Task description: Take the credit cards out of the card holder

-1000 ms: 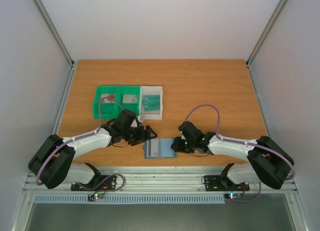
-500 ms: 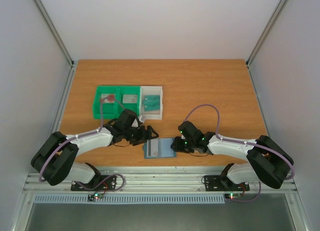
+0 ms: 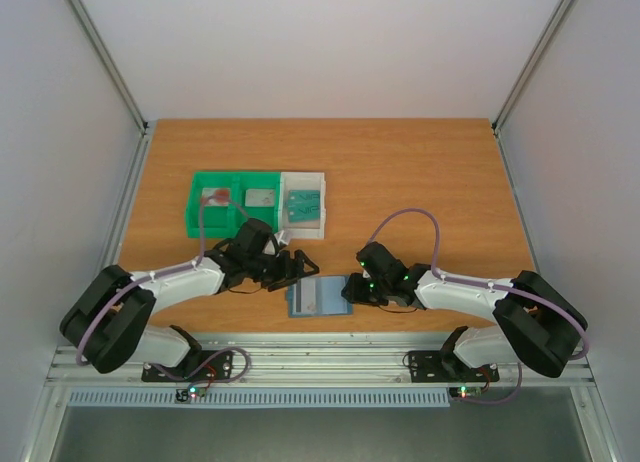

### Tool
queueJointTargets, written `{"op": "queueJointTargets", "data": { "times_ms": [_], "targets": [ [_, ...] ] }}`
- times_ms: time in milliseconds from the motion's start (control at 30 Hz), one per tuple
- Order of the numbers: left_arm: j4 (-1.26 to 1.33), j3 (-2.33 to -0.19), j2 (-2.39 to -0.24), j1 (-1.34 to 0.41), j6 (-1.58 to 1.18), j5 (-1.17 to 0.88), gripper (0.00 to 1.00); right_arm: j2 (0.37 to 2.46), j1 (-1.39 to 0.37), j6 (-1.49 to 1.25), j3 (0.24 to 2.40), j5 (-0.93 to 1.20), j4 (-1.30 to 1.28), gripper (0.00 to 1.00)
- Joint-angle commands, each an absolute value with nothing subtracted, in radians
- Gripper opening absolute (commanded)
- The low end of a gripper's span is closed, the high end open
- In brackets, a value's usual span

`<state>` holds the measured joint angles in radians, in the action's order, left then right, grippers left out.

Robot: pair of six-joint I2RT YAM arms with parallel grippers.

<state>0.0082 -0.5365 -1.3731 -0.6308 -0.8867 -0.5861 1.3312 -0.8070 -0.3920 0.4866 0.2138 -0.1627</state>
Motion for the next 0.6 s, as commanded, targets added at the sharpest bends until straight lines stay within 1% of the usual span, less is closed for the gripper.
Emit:
{"op": "queueJointTargets", "data": {
  "times_ms": [0,100,233,367,400,567],
  "targets": [
    [-0.062,-0.55,-1.318,-0.635,-0.842,-0.534,0.88,1.339,-0.811,-0.403,0.482,0.196,-0.152,0.3],
    [-0.131,-0.567,-1.296,-0.634,-0.801,-0.484,0.89,1.337,-0.811,-0.405,0.482,0.198,-0.152,0.3],
    [-0.137,-0.566,-1.305,-0.635,-0.79,-0.48,0.89,1.336,-0.811,-0.405,0.48,0.198,-0.151,0.3],
    [-0.077,-0.561,-1.344,-0.635,-0.804,-0.517,0.89,1.337,-0.811,-0.403,0.48,0.198,-0.15,0.3],
    [-0.015,-0.551,-1.376,-0.635,-0.826,-0.556,0.89,1.337,-0.811,-0.403,0.48,0.198,-0.15,0.3],
    [0.033,-0.548,-1.388,-0.635,-0.845,-0.578,0.89,1.336,-0.811,-0.402,0.479,0.196,-0.152,0.29]
  ]
}}
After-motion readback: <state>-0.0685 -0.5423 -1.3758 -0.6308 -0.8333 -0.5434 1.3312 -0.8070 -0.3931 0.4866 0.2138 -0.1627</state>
